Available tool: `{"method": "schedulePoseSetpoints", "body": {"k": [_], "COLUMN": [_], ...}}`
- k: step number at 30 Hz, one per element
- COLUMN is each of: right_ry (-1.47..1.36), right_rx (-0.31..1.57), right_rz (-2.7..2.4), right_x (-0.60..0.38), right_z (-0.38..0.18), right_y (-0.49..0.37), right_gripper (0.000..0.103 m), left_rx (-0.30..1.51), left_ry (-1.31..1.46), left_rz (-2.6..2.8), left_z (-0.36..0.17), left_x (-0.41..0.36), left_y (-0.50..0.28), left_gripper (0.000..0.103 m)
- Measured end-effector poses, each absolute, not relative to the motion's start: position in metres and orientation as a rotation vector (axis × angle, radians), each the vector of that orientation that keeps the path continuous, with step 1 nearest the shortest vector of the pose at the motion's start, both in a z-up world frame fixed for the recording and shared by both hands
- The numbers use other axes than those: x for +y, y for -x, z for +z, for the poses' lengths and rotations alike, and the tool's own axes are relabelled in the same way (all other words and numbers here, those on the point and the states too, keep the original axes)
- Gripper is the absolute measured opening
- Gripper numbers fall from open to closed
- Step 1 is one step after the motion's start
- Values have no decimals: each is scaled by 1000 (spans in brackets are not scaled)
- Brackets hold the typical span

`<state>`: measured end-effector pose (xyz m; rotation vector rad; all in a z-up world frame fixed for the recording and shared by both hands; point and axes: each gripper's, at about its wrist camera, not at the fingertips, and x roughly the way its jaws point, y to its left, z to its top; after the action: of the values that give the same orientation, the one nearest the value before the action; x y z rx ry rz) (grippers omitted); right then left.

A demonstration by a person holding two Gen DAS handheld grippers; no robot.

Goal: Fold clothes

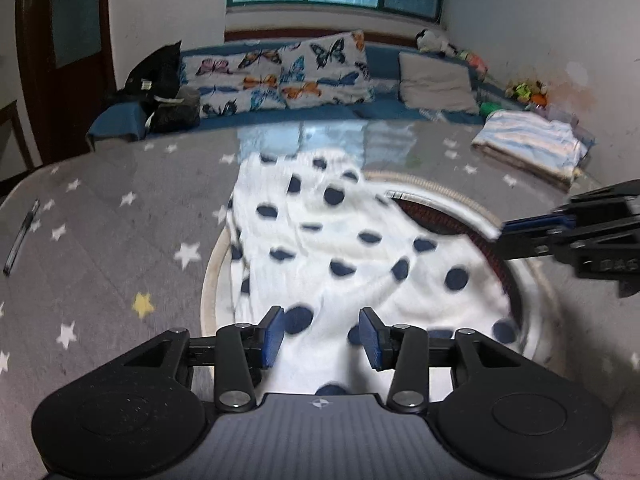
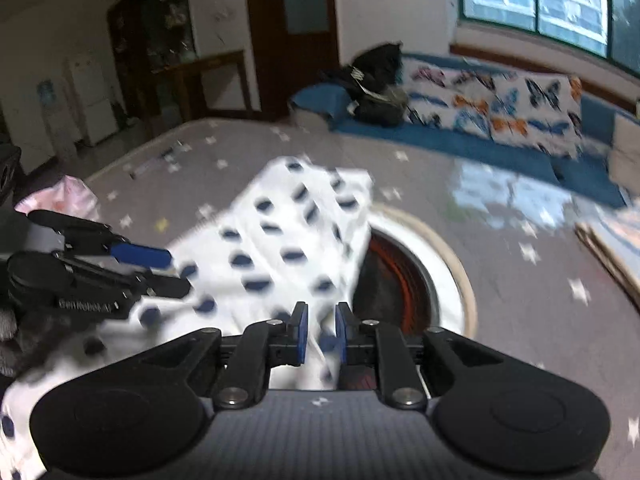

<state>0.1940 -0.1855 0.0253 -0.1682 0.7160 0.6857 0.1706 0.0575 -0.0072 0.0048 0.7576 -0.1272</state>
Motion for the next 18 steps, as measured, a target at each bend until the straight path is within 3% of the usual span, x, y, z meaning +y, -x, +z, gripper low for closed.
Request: {"method": "schedulePoseSetpoints", "body": {"k": [10,18], "right_ry": [290,273], "right_rx": [816,798], "right_rz": [717,747], "right_x": [-142,-131], "right_z": [-8,13], "right_y": [-216,-255], "right_gripper": [15,22], "left_rx": [791,758], "left_ry": [5,80], "left_rz": [-57,-109], "left_z": [-21,0], "left_x": [71,78], "left_y": [-198,-171], "left_gripper": [41,44]}}
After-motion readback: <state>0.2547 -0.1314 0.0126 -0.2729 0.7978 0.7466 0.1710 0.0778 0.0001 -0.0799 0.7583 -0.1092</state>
